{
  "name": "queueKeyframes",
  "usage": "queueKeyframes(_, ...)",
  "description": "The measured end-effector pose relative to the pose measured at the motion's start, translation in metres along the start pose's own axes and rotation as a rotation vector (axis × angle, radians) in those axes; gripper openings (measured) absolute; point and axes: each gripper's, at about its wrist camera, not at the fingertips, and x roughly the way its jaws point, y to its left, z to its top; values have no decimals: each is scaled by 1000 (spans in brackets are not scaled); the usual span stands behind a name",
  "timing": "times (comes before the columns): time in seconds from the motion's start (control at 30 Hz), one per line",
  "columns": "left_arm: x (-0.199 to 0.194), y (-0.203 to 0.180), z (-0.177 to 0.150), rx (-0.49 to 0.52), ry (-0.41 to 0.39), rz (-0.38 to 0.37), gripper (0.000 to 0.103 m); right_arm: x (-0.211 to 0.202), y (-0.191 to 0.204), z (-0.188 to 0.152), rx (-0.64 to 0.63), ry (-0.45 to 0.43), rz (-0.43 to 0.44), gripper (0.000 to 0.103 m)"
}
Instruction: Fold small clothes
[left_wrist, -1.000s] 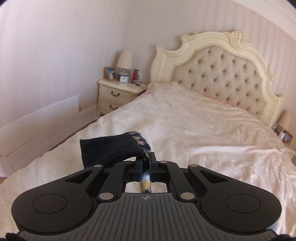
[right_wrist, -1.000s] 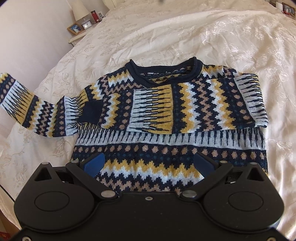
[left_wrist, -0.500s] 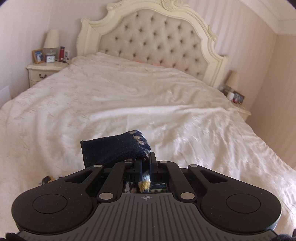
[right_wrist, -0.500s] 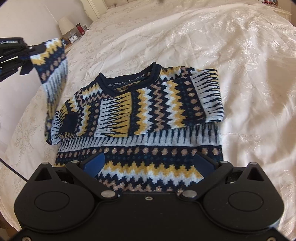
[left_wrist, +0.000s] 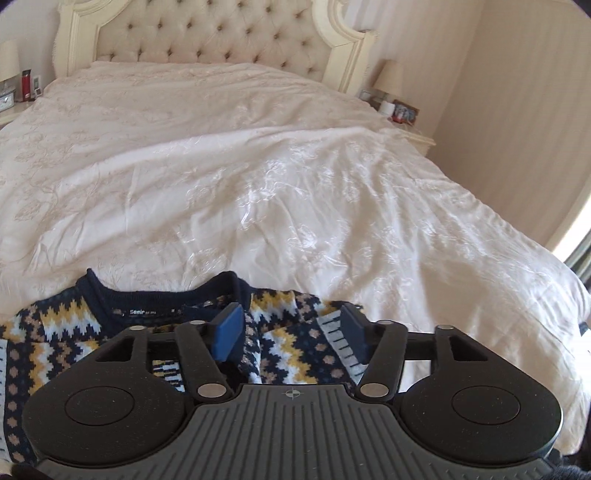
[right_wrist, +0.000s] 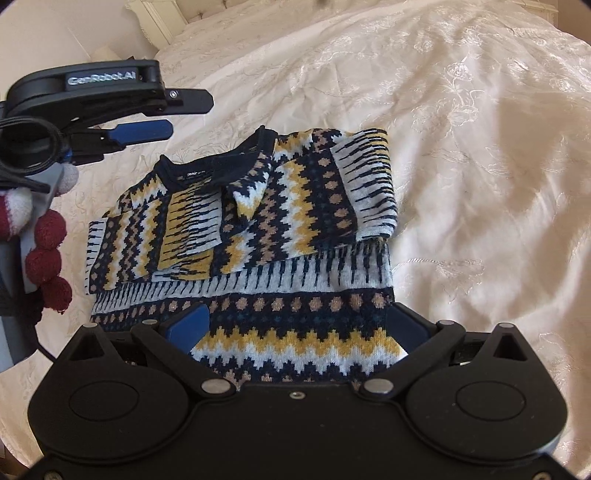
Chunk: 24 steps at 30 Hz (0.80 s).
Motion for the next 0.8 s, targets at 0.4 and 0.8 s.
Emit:
queueKeyframes(0.4, -28, 103, -51, -167, 128, 235, 71, 43, 47, 47, -164, -43, -23, 102)
queueKeyframes(0.8, -10, 197, -91, -270, 281, 394, 71, 124, 95, 83, -345, 19, -114, 98)
